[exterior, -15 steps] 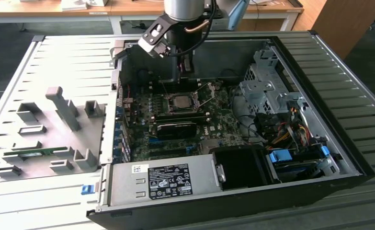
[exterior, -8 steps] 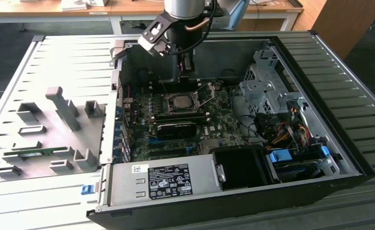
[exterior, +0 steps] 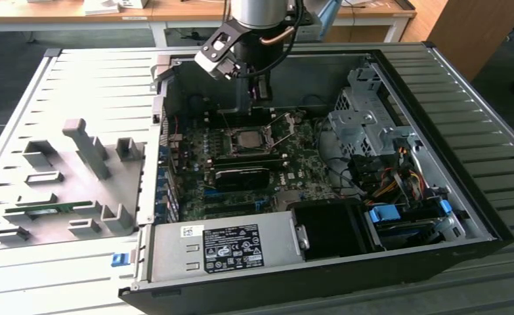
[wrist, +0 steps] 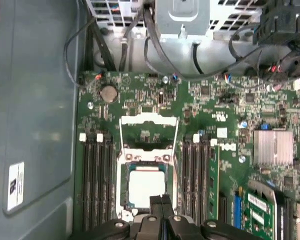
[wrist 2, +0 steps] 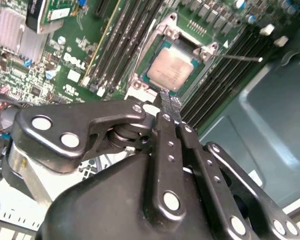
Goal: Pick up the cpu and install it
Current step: 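Close the cpu cover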
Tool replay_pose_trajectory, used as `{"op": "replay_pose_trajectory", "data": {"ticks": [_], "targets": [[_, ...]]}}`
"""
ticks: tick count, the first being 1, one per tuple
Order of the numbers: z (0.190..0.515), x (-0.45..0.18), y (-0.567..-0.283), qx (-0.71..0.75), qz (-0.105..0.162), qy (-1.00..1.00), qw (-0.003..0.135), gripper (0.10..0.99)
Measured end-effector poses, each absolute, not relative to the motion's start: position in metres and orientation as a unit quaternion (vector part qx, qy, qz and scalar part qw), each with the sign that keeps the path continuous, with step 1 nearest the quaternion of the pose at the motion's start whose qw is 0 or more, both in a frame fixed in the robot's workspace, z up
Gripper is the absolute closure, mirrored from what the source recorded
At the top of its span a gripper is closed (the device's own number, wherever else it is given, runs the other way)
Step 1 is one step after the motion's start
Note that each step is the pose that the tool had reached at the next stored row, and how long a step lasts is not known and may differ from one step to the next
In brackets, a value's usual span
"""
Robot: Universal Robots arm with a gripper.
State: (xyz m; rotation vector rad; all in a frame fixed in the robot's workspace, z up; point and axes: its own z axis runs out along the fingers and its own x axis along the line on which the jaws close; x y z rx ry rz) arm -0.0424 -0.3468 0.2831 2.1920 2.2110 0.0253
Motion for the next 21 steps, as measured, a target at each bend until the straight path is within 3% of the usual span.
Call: {"op": "replay_pose_trajectory", "data": {"ticks": [21], "targets": [[0.280,-0.013,-0.347,0.704,0.008,0.710,0.014,0.980]]}}
